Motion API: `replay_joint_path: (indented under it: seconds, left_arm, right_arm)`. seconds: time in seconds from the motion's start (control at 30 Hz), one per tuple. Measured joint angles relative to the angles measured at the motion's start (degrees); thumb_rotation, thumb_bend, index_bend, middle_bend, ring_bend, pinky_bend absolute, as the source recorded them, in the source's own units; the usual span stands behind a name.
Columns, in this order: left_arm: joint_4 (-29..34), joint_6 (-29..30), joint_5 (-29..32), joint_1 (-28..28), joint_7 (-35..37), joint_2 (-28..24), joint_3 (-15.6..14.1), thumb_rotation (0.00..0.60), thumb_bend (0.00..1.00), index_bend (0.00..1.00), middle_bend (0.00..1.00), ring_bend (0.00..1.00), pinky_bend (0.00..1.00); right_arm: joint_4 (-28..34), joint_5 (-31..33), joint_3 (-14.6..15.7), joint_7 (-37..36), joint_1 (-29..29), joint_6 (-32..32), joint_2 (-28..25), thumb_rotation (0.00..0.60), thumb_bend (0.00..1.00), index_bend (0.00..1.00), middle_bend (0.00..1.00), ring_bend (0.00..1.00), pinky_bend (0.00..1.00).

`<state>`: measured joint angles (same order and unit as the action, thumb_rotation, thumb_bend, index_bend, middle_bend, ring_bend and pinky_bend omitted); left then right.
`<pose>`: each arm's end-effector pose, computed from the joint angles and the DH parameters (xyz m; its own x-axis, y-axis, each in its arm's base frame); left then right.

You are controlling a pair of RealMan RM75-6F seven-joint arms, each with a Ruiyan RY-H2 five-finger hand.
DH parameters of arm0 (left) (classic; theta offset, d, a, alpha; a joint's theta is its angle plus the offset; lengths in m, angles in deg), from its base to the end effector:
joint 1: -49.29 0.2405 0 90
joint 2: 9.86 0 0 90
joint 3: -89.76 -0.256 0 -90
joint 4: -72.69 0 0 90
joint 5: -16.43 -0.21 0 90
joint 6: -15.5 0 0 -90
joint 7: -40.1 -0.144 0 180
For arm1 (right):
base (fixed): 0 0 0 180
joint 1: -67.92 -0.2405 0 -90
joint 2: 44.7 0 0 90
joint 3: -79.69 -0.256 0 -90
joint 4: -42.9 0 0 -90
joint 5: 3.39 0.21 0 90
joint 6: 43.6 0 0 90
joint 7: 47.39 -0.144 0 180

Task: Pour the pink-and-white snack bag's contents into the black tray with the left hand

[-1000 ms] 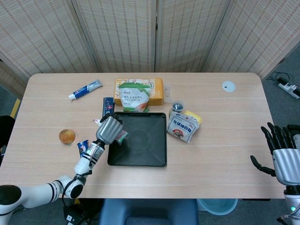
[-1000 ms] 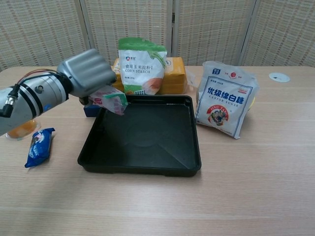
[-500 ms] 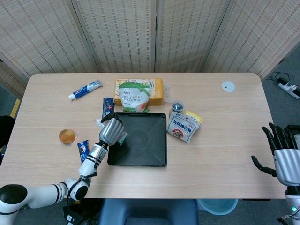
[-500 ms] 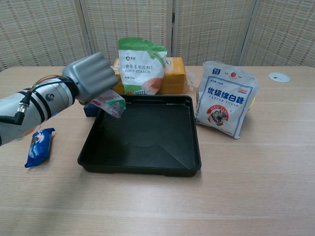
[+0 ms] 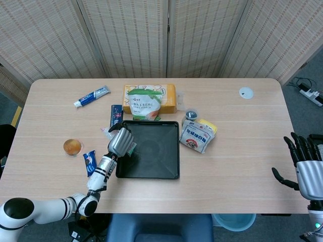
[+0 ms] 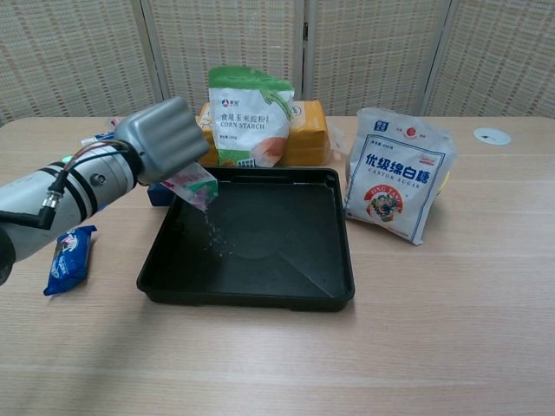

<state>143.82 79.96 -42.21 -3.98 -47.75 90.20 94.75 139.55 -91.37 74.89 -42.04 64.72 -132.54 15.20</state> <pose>-0.1117 0.3688 -0.0524 0.9405 -0.3361 -0.0493 -0.1412 -0.2549 -0.9566 -0.2949 -0.1778 0.1869 0.4760 0.0887 0.8750 -0.8775 -0.0177 0.4792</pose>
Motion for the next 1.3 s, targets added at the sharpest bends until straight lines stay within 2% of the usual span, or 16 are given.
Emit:
replay_joint_path:
  seconds: [0.13, 0.33, 0.7, 0.83, 1.07, 1.3]
  left_arm:
    - [0.3, -0.5, 0.2, 0.0, 1.8, 0.0, 0.4, 0.6, 0.4, 0.57, 0.64, 0.59, 0.7]
    - [0.8, -2.1, -1.0, -0.1, 11.3, -1.0, 1.4, 0.6, 0.4, 0.58, 0.64, 0.58, 0.7]
    - [1.5, -5.6, -5.0, 1.3, 40.4, -4.1, 4.6, 0.6, 0.4, 0.57, 0.64, 0.57, 0.7]
    - [3.2, -7.2, -4.6, 2.3, 49.6, -5.8, 6.3, 0.6, 0.4, 0.57, 0.64, 0.57, 0.7]
    - [8.1, -12.3, -2.7, 4.9, 70.0, -10.7, 9.9, 0.6, 0.41, 0.57, 0.64, 0.57, 0.71]
    - [9.4, -17.2, -4.0, 7.8, 87.4, -15.5, 11.1, 0.6, 0.41, 0.57, 0.64, 0.57, 0.71]
  right_arm:
    - [0.0, 0.1, 0.0, -0.1, 0.1, -0.1, 0.0, 0.412, 0.34, 0.0, 0.05, 0.02, 0.0]
    - [-0.1, 0.4, -0.1, -0.1, 0.2, -0.2, -0.1, 0.412, 0.34, 0.0, 0.05, 0.02, 0.0]
    - [-0.3, 0.5, -0.1, -0.3, 0.2, -0.1, 0.2, 0.412, 0.34, 0.0, 0.05, 0.02, 0.0]
    - [-0.3, 0.6, -0.1, -0.3, 0.3, -0.2, 0.2, 0.414, 0.34, 0.0, 0.05, 0.02, 0.0]
    - [-0.4, 0.5, -0.1, -0.3, 0.4, -0.3, 0.3, 0.412, 0.34, 0.0, 0.05, 0.02, 0.0]
    - [-0.2, 0.2, 0.0, -0.2, 0.4, -0.4, 0.3, 0.412, 0.34, 0.0, 0.05, 0.02, 0.0]
